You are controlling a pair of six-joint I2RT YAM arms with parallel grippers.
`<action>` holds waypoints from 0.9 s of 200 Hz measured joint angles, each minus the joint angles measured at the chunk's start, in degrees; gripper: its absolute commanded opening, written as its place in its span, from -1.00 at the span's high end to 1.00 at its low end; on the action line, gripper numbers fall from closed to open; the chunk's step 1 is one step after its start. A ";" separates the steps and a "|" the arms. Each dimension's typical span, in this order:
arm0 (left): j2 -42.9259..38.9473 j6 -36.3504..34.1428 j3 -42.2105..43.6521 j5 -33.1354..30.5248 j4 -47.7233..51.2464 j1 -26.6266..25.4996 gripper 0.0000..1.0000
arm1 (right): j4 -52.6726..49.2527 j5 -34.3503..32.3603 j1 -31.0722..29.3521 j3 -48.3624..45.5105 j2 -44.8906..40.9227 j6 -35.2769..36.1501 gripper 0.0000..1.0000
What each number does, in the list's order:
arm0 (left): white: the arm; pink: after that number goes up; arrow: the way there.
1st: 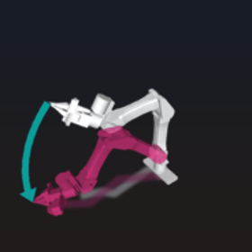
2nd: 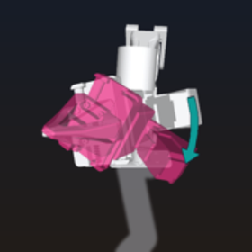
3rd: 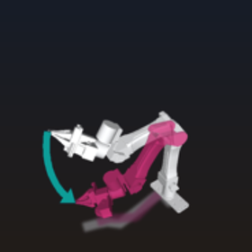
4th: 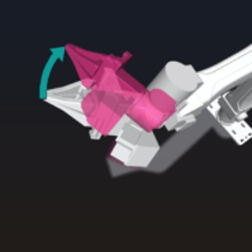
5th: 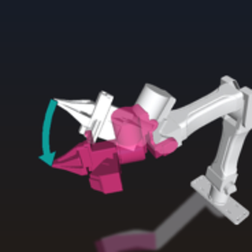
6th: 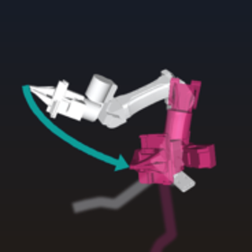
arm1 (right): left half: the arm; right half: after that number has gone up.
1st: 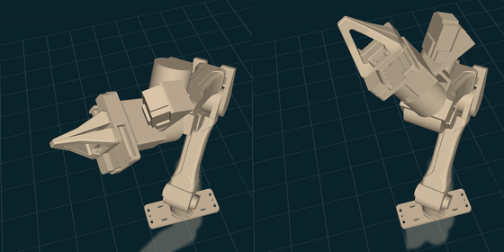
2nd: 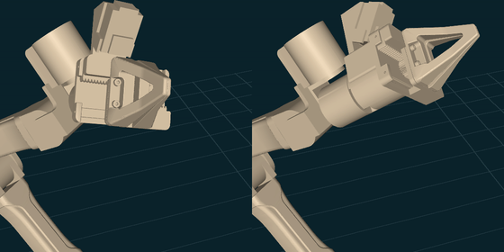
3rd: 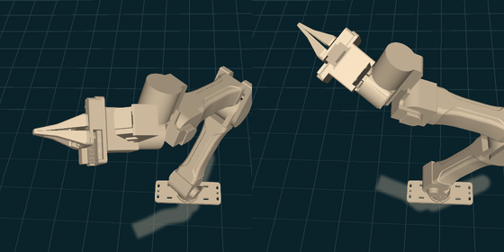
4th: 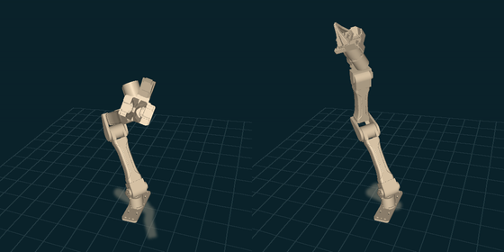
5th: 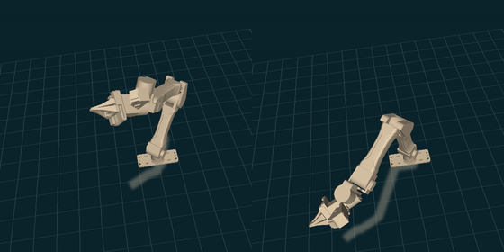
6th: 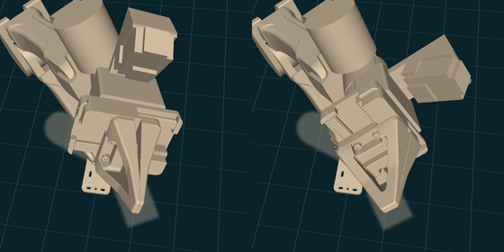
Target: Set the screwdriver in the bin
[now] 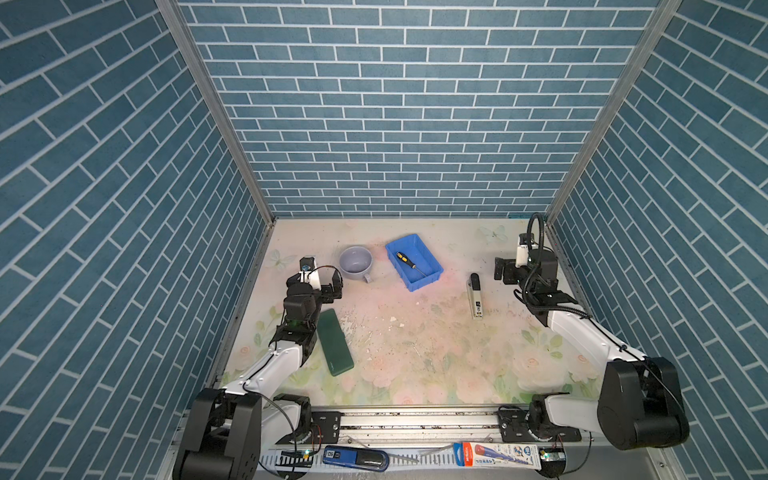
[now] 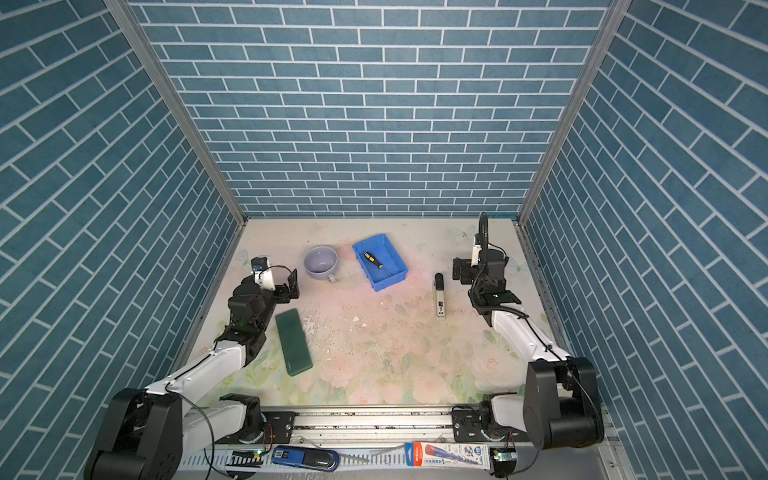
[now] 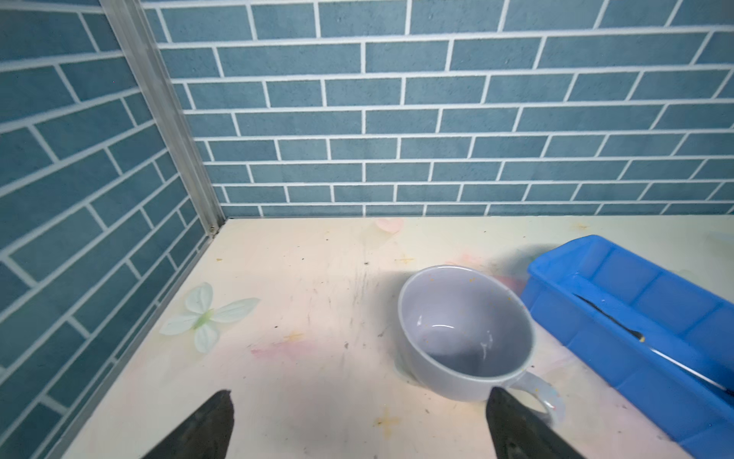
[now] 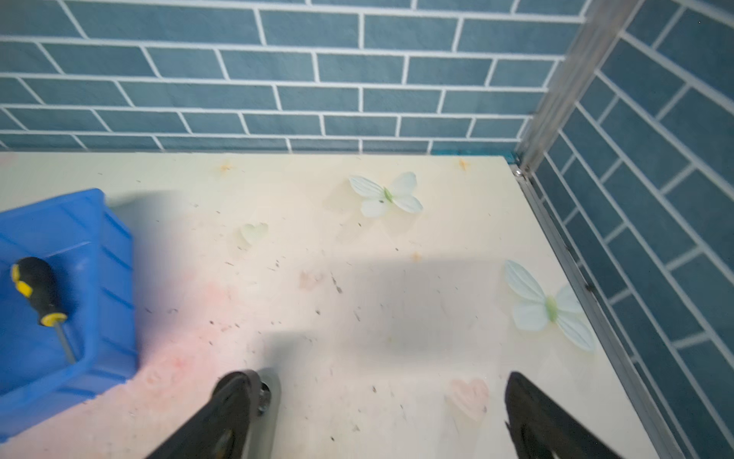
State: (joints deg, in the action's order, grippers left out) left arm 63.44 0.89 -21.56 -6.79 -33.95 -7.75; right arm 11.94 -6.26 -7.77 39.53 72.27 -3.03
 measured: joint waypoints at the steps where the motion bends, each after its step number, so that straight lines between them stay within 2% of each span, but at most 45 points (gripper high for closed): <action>1: -0.02 -0.13 0.02 -0.13 0.02 0.02 -0.99 | 0.15 -0.13 0.15 -0.42 -0.20 0.00 -0.98; 45: 3.58 -3.26 3.45 -4.98 -2.43 1.97 -0.99 | 7.30 -5.46 3.56 -9.40 -0.92 0.28 -0.98; 76: 8.94 -4.17 4.72 -5.38 -6.60 2.38 -0.99 | 17.14 -5.95 5.99 -14.47 3.32 0.31 -0.98; 133: 21.29 -5.01 4.85 -1.25 -18.99 4.35 -0.99 | 36.04 -2.86 8.63 -19.65 13.86 0.04 -0.95; 150: 24.15 -5.31 3.69 -0.07 -18.97 4.42 -0.99 | 37.29 -2.12 8.81 -19.71 15.34 0.00 -0.96; 180: 24.41 -5.33 0.57 1.31 -17.29 4.85 -0.99 | 37.35 -1.68 8.90 -19.23 15.39 -0.02 -0.98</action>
State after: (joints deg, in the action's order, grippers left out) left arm 87.85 -4.45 -20.99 -5.48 -51.24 -2.90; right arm 49.30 -7.94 1.13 20.29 87.66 -3.05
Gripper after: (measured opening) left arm 0.996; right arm 0.985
